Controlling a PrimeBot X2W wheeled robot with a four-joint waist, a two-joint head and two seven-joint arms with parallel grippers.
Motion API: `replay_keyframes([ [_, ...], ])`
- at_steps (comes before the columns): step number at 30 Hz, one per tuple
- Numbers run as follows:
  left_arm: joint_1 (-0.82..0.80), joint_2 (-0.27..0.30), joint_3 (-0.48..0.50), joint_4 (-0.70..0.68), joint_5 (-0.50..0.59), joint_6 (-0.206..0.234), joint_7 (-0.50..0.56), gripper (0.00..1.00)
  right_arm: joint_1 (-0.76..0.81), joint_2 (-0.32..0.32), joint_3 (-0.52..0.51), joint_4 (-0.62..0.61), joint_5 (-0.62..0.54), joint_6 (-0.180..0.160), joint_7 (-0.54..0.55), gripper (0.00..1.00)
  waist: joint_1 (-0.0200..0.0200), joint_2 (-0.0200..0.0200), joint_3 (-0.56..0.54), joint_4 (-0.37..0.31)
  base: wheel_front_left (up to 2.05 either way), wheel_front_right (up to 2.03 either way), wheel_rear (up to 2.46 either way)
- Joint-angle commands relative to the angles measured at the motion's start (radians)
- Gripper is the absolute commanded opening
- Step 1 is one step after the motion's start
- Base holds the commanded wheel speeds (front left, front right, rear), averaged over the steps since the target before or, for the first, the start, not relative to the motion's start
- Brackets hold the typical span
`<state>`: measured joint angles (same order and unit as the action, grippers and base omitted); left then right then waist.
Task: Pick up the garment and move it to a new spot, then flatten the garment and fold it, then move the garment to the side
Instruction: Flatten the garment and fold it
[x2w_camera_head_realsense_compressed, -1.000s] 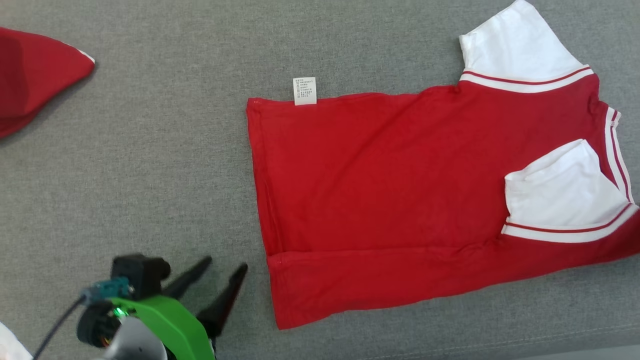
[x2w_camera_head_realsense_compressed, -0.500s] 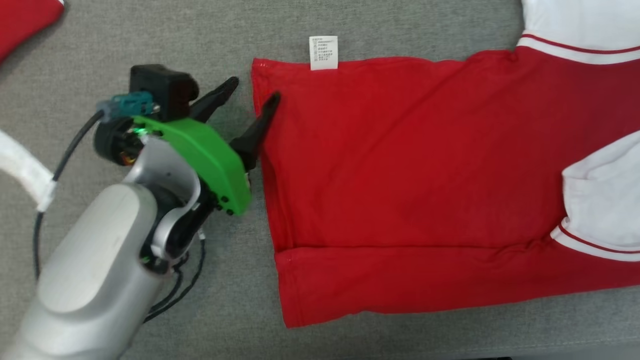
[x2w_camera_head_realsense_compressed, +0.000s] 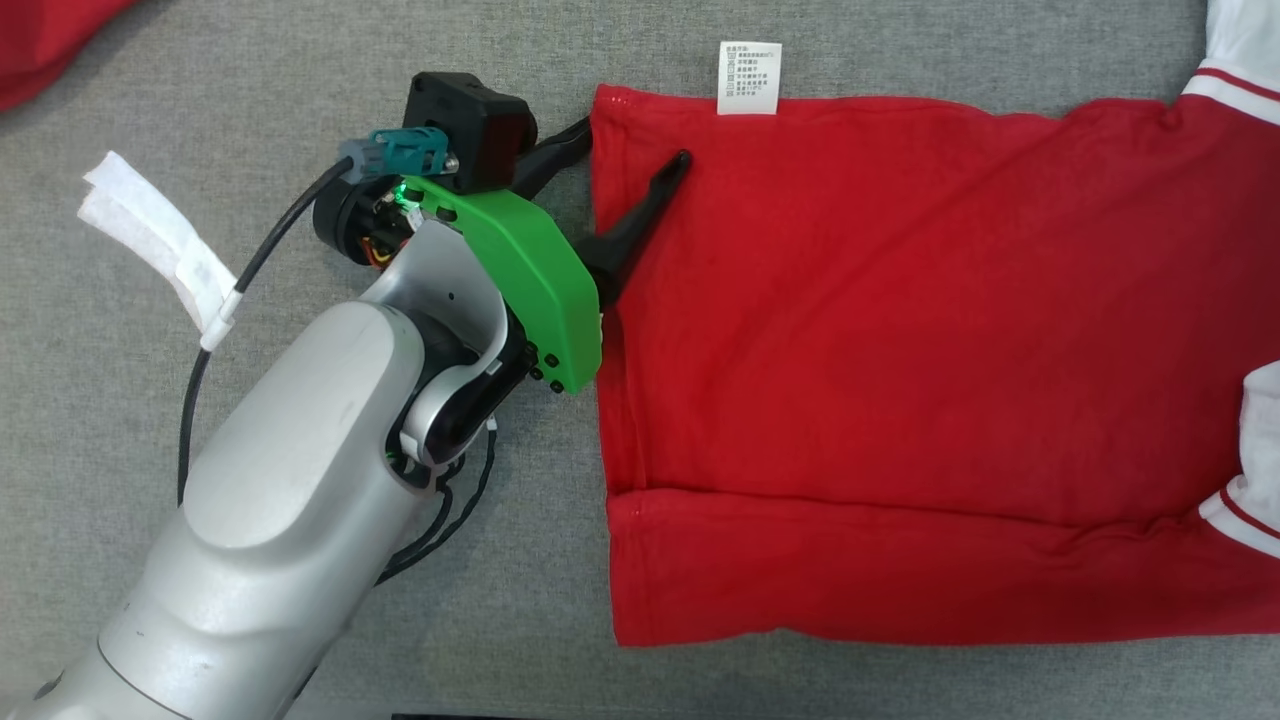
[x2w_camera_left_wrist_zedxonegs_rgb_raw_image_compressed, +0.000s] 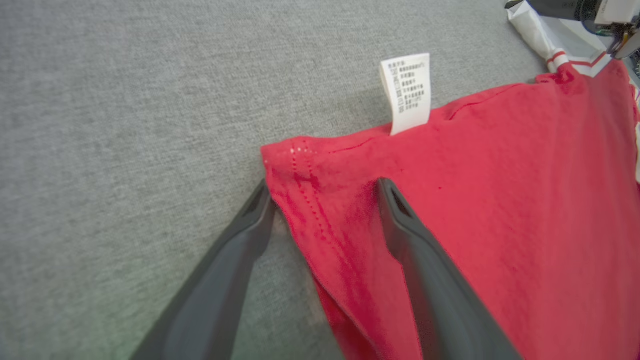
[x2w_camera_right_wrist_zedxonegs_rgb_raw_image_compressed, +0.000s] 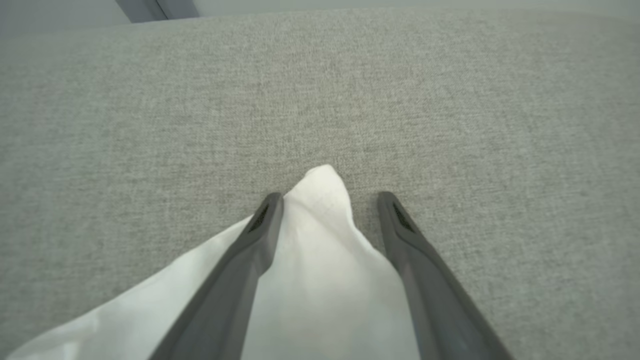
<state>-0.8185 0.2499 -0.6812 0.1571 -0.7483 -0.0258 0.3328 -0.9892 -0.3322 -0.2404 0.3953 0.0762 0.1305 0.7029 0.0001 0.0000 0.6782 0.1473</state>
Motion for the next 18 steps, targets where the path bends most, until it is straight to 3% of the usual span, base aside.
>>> replay_keyframes([
  [1, 0.0, -0.003, -0.006, 0.021, -0.015, -0.006, 0.004, 0.0, 0.027, 0.016, 0.002, 0.032, 0.016, 0.0, 0.024, 0.0, -0.0001, 0.0, -0.009, -0.01, 0.0, 0.0, 0.0],
  [4, -0.011, 0.007, -0.009, 0.021, 0.001, -0.017, -0.008, 0.0, 0.004, 0.004, -0.013, 0.023, 0.01, -0.001, -0.031, 0.0, -0.0001, 0.0, -0.009, -0.018, 0.0, 0.0, 0.0],
  [11, -0.006, 0.055, 0.069, 0.008, -0.015, 0.009, -0.07, 0.0, -0.038, 0.002, -0.039, -0.004, 0.022, 0.0, -0.132, 0.0, -0.0001, 0.0, -0.044, -0.048, 0.0, 0.0, 0.0],
  [18, 0.081, 0.09, 0.106, -0.078, -0.045, 0.033, -0.1, 0.0, 0.058, -0.039, -0.017, -0.065, 0.153, 0.0, -0.169, 0.0, -0.0001, 0.0, -0.103, -0.083, 0.0, 0.0, 0.0],
])
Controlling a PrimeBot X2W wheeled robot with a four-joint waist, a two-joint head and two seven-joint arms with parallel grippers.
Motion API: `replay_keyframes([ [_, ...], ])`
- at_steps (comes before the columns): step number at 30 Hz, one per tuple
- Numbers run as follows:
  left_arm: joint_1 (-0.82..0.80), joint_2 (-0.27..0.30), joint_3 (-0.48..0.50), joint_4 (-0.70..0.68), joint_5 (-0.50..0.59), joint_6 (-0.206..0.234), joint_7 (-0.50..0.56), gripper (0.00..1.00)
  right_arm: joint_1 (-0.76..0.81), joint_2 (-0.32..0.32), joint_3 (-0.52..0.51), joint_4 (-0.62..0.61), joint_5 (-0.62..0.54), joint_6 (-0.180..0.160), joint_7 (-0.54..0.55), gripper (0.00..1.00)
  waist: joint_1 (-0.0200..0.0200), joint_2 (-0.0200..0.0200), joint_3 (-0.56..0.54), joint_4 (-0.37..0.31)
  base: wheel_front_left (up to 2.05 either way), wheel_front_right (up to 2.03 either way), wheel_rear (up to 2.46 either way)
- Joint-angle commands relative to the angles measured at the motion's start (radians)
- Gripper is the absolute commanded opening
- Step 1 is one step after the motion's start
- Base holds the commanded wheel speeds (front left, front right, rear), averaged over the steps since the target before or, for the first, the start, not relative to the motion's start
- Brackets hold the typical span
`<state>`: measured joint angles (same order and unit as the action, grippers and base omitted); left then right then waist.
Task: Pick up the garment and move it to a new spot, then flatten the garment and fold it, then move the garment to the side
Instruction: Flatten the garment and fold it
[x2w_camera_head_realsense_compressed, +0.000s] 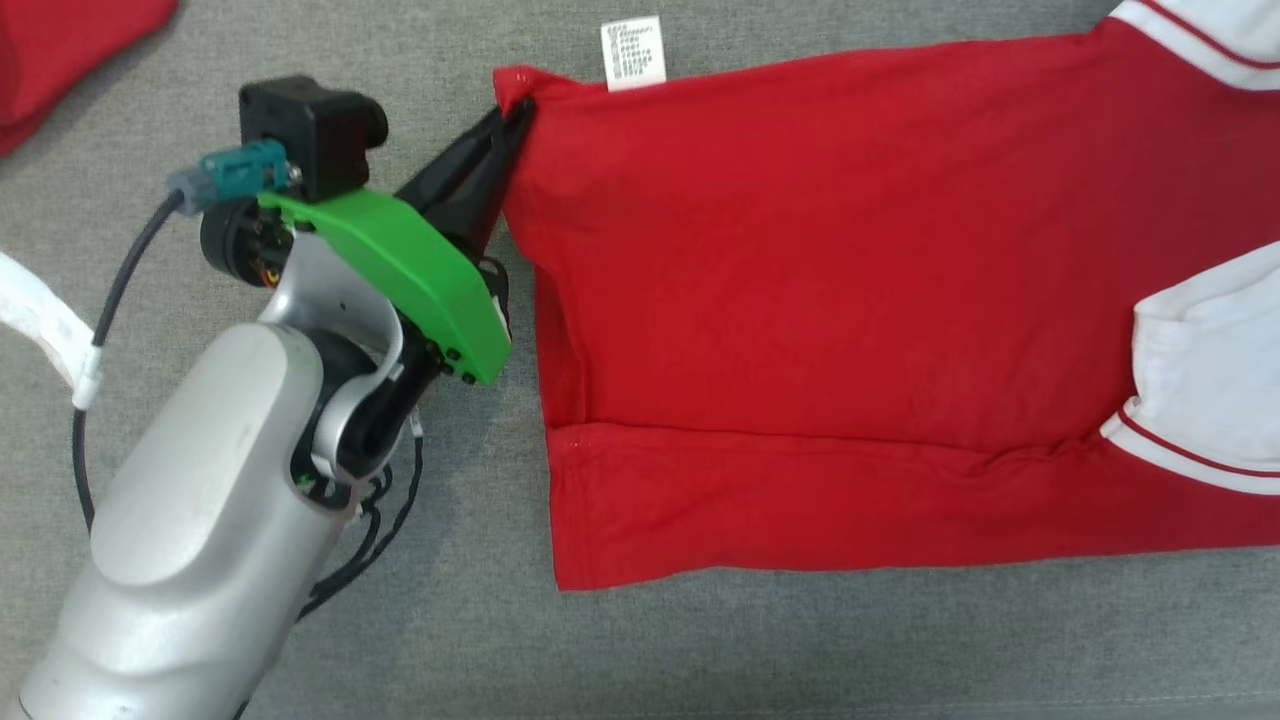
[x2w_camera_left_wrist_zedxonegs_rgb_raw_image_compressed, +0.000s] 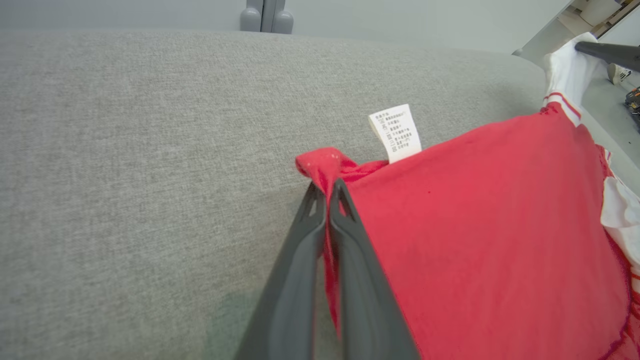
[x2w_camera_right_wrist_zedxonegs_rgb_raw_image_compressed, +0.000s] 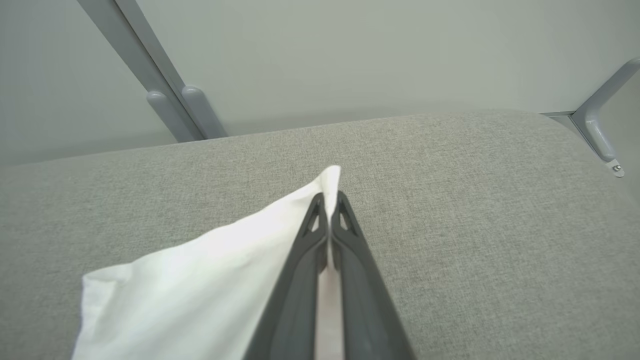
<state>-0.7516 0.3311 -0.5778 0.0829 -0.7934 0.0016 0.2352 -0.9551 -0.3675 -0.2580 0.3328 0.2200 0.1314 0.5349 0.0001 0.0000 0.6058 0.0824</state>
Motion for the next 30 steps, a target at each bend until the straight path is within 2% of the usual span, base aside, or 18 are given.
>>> replay_keyframes([
  [1, 0.031, 0.011, -0.002, -0.016, -0.002, 0.006, -0.003, 0.0, 0.052, -0.009, 0.005, -0.015, 0.028, -0.001, -0.003, 0.0, -0.0001, 0.0, -0.043, -0.022, 0.0, 0.0, 0.0],
  [5, 0.133, 0.024, -0.021, -0.076, -0.014, 0.023, -0.011, 0.0, 0.228, -0.01, 0.022, -0.112, 0.129, -0.001, -0.015, 0.0, -0.0001, 0.0, -0.111, -0.046, 0.0, 0.0, 0.0],
  [10, 0.269, 0.056, -0.02, -0.183, -0.023, 0.071, -0.031, 0.0, 0.479, 0.007, -0.005, -0.285, 0.222, -0.001, -0.022, 0.0, -0.0001, 0.0, -0.18, -0.084, 0.0, 0.0, 0.0],
  [16, 0.423, 0.095, -0.017, -0.299, -0.043, 0.128, -0.036, 0.0, 0.665, 0.056, -0.013, -0.407, 0.252, -0.001, -0.003, 0.0, -0.0001, 0.0, -0.227, -0.13, 0.0, 0.0, 0.0],
  [20, 0.494, 0.11, -0.013, -0.322, -0.058, 0.159, -0.042, 0.0, 0.714, 0.093, -0.013, -0.415, 0.243, -0.001, -0.01, 0.0, -0.0001, 0.0, -0.236, -0.141, 0.0, 0.0, 0.0],
  [21, 0.507, 0.111, -0.008, -0.32, -0.058, 0.166, -0.048, 0.2, 0.721, 0.104, -0.015, -0.408, 0.241, -0.001, -0.012, 0.0, -0.0001, 0.0, -0.237, -0.141, 0.0, 0.0, 0.0],
  [22, 0.513, 0.11, -0.003, -0.315, -0.057, 0.171, -0.055, 0.52, 0.725, 0.107, -0.016, -0.402, 0.237, -0.001, -0.017, 0.0, -0.0001, 0.0, -0.237, -0.141, 0.0, 0.0, 0.0],
  [23, 0.519, 0.108, -0.002, -0.308, -0.055, 0.169, -0.064, 1.0, 0.731, 0.11, -0.016, -0.392, 0.231, -0.001, -0.022, 0.0, -0.0001, 0.0, -0.237, -0.139, 0.0, 0.0, 0.0],
  [24, 0.526, 0.103, 0.0, -0.298, -0.062, 0.168, -0.071, 1.0, 0.739, 0.116, -0.015, -0.385, 0.225, -0.001, -0.023, 0.82, -0.0001, 0.0, -0.238, -0.136, 0.0, 0.0, 0.0],
  [25, 0.526, 0.107, 0.005, -0.282, -0.048, 0.171, -0.086, 1.0, 0.751, 0.12, -0.021, -0.372, 0.213, -0.001, -0.013, 1.0, -0.0001, 0.0, -0.238, -0.133, 0.0, 0.0, 0.0],
  [30, 0.531, 0.122, -0.002, -0.225, 0.063, 0.159, -0.22, 1.0, 0.773, 0.124, -0.032, -0.348, 0.182, -0.001, 0.038, 1.0, -0.0001, 0.0, -0.239, -0.127, 0.0, 0.0, 0.0],
])
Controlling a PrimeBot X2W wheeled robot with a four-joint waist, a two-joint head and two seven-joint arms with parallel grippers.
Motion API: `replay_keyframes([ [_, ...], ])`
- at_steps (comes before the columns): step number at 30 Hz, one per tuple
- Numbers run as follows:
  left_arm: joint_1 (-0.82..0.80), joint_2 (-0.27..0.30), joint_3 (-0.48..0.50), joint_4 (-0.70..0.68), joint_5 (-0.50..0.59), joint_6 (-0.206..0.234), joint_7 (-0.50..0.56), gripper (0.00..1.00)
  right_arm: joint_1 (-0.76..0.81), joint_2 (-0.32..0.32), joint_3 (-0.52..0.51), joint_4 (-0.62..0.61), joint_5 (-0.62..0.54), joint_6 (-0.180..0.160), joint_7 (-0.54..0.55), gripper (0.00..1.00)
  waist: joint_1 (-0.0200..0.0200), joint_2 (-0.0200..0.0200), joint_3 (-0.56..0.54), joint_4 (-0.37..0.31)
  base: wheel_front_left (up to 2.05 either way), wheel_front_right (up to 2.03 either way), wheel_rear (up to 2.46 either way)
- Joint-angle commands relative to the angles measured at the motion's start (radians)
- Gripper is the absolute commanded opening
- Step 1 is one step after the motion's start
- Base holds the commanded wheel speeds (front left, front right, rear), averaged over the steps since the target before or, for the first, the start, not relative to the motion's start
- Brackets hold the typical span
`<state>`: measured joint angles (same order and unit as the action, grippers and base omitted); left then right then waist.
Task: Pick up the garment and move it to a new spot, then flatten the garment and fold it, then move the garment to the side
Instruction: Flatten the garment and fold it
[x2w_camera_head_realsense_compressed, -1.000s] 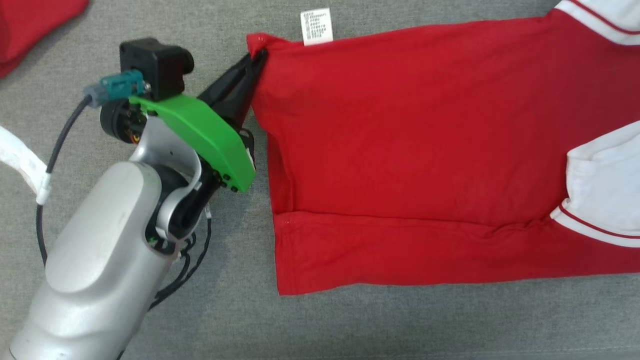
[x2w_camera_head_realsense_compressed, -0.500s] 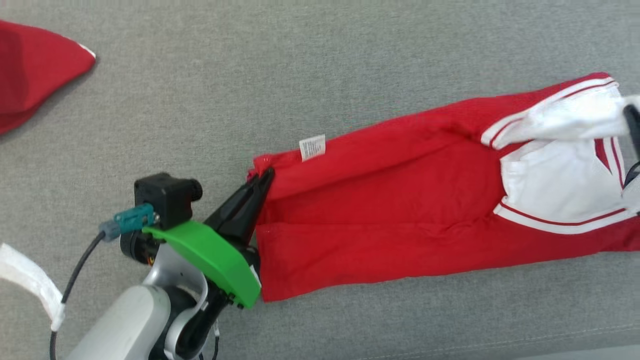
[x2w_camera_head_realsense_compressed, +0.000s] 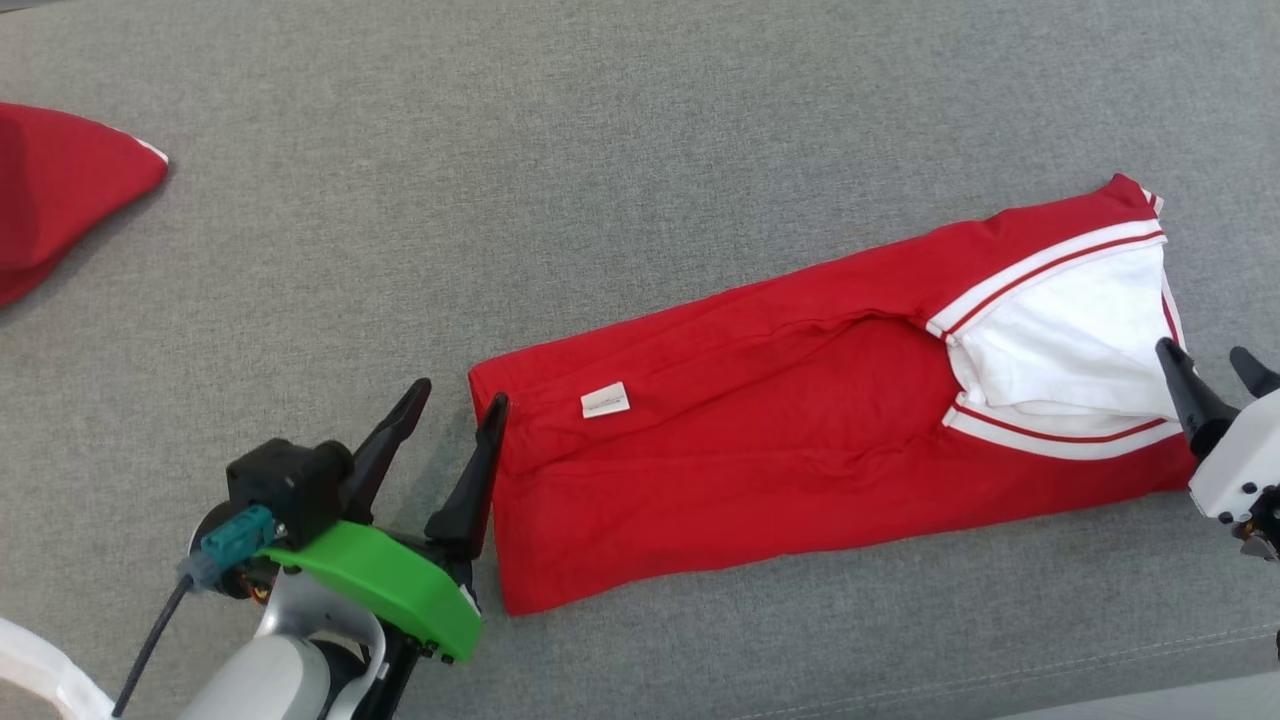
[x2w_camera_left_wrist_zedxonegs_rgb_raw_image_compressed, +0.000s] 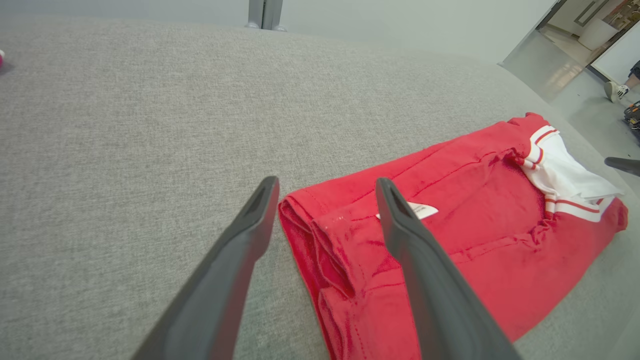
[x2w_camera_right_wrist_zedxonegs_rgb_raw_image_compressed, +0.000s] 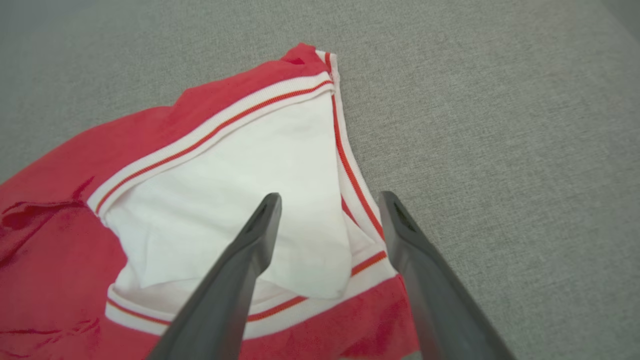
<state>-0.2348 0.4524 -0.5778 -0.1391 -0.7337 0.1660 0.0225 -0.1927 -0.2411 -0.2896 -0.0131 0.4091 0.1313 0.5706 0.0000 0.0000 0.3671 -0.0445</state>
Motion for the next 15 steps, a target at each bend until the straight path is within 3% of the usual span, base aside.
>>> replay_keyframes([
  [1, 0.033, -0.002, -0.01, 0.002, 0.019, -0.009, -0.033, 1.0, 0.01, -0.003, -0.002, -0.007, -0.002, -0.001, 0.019, 1.0, 0.0, 0.0, 0.001, 0.0, 0.0, 0.0, 0.0],
  [8, 0.108, 0.015, 0.002, 0.033, 0.14, 0.026, -0.237, 1.0, -0.085, -0.01, -0.037, 0.04, -0.07, -0.001, 0.045, 1.0, 0.0, 0.0, 0.026, 0.011, 0.0, 0.0, 0.0],
  [11, 0.13, -0.032, 0.028, 0.052, 0.163, 0.042, -0.278, 1.0, -0.122, -0.024, -0.03, 0.104, -0.098, -0.001, 0.073, 1.0, 0.0, 0.0, 0.037, 0.034, 0.0, 0.0, 0.0],
  [15, 0.147, -0.076, 0.05, 0.079, 0.2, 0.029, -0.289, 1.0, -0.136, -0.043, -0.015, 0.188, -0.129, -0.001, 0.116, 1.0, 0.0, 0.0, 0.047, 0.068, 0.0, 0.0, 0.0],
])
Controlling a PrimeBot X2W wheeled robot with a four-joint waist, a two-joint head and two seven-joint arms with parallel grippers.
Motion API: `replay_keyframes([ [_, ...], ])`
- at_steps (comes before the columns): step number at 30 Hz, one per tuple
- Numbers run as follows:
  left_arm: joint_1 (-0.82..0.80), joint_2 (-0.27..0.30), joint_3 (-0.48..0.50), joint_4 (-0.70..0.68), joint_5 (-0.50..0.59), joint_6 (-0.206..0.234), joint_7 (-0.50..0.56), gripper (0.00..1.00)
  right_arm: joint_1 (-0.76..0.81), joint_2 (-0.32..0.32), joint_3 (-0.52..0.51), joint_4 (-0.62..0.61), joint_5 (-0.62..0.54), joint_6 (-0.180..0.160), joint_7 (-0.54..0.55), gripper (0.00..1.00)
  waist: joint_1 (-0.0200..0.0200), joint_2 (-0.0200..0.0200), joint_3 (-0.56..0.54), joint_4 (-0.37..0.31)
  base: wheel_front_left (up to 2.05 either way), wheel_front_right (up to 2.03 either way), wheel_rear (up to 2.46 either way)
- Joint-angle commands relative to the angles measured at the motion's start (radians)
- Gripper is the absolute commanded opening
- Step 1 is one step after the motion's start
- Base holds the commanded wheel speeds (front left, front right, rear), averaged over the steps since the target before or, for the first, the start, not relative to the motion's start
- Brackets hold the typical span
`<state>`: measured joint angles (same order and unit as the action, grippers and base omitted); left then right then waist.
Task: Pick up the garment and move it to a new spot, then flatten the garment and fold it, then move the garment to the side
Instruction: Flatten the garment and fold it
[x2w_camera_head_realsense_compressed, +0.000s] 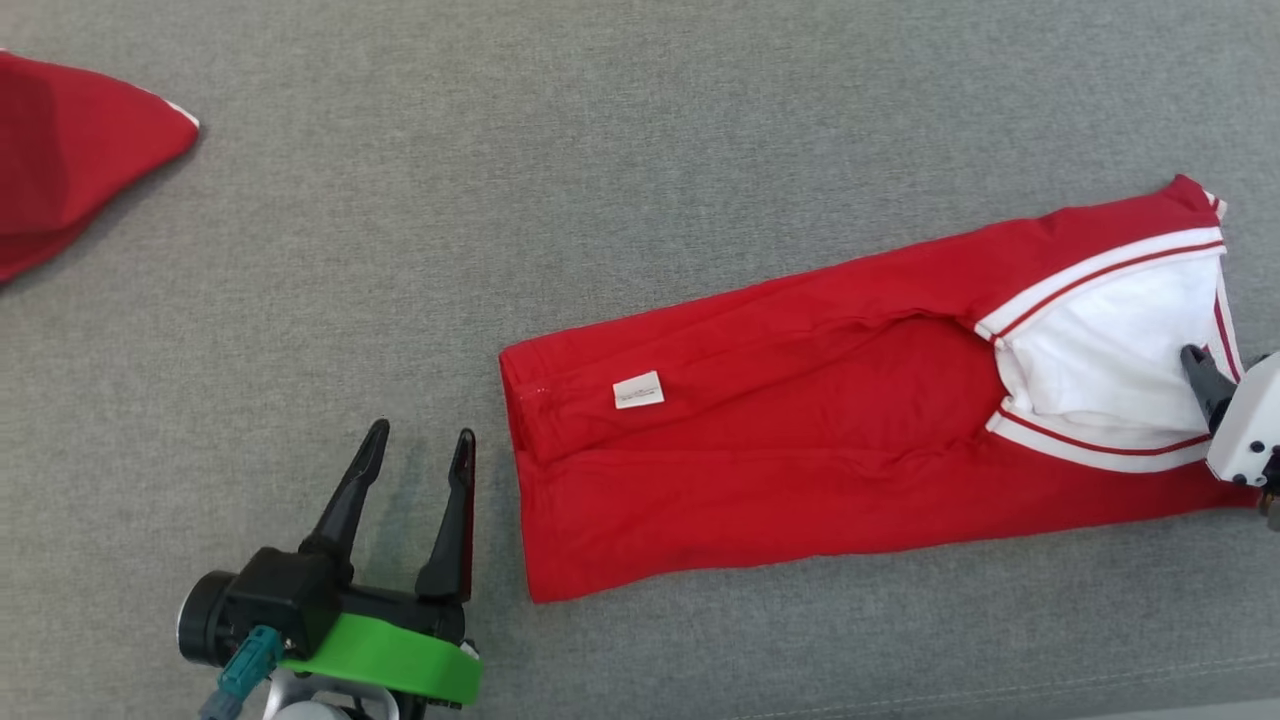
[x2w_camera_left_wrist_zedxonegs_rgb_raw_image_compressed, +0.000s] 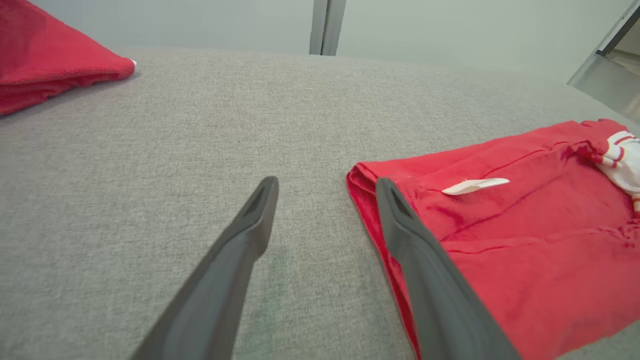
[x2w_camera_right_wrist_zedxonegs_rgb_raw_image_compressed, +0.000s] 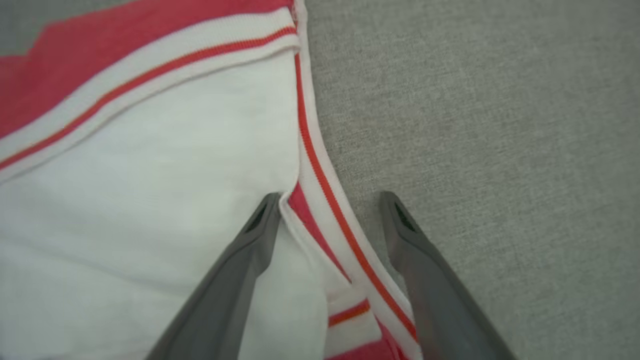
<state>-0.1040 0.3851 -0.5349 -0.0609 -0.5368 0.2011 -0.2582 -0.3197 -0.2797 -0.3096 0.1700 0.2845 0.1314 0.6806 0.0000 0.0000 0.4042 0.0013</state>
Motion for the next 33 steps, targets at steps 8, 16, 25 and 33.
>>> replay_keyframes([
  [8, 0.065, -0.098, 0.101, 0.019, 0.078, -0.061, -0.007, 1.0, 0.048, 0.062, 0.053, 0.052, 0.16, 0.005, 0.145, 0.0, 0.0, 0.0, -0.016, 0.067, 0.0, 0.0, 0.0],
  [16, 0.097, -0.182, 0.189, 0.056, 0.121, -0.129, -0.007, 1.0, 0.031, -0.053, -0.072, 0.003, 0.197, -0.002, 0.018, 0.0, 0.0, 0.0, -0.055, 0.073, 0.0, 0.0, 0.0],
  [25, 0.139, -0.264, 0.274, 0.134, 0.194, -0.2, -0.007, 1.0, 0.05, -0.207, -0.205, -0.047, 0.214, -0.001, 0.021, 0.0, 0.0, 0.0, -0.126, 0.089, 0.0, 0.0, 0.0],
  [33, 0.159, -0.324, 0.316, 0.175, 0.215, -0.239, -0.007, 1.0, 0.136, -0.331, 0.03, -0.258, 0.413, -0.001, 0.117, 0.0, 0.0, 0.0, -0.181, 0.091, 0.0, 0.0, 0.0],
])
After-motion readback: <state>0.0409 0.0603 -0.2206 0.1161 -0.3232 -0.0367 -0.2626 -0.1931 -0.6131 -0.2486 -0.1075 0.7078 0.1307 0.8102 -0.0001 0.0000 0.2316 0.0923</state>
